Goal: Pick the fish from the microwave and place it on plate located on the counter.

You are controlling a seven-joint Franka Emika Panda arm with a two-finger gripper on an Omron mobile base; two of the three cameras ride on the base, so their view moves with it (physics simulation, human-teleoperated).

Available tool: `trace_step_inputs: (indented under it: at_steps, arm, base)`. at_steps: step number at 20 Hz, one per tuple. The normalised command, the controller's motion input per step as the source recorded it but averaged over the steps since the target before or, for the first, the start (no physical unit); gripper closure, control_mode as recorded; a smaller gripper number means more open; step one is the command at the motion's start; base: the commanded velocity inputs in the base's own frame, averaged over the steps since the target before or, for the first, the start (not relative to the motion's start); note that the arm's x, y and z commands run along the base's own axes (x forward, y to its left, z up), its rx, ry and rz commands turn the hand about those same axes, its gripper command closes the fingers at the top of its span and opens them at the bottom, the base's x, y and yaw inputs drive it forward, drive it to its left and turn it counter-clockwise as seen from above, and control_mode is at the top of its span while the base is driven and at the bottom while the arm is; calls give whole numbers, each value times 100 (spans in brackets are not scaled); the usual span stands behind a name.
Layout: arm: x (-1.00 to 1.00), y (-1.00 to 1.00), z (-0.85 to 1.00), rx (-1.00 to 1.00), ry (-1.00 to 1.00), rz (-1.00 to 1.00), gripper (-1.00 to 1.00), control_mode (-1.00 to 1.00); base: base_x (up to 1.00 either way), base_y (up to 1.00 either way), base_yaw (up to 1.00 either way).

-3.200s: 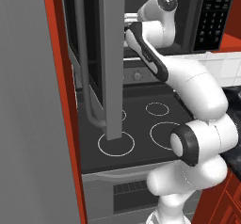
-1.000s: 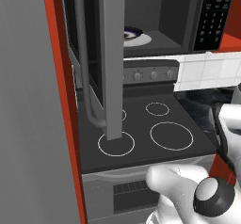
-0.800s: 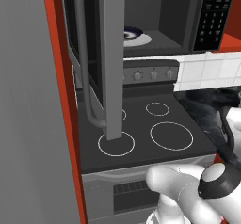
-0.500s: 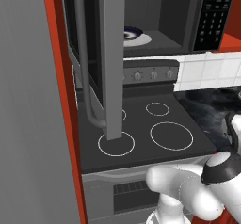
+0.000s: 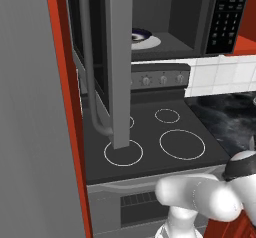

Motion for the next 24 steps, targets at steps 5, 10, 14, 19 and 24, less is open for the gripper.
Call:
trace_step_inputs:
  at_steps: [5, 10, 14, 19, 24]
  arm:
    - [-6, -38, -48, 12, 9, 0, 100, -100]
    - [0, -33, -39, 12, 10, 0, 100, -100]
    - [-6, -23, -34, 7, 9, 0, 100, -100]
    - [-44, -2, -26, 1, 0, -3, 100, -100]
    - [-95, 29, -24, 0, -6, -12, 100, -100]
  base:
    - [0, 0, 0]
    - [0, 0, 0]
    - [0, 0, 0]
    - [0, 0, 0]
    - [0, 0, 0]
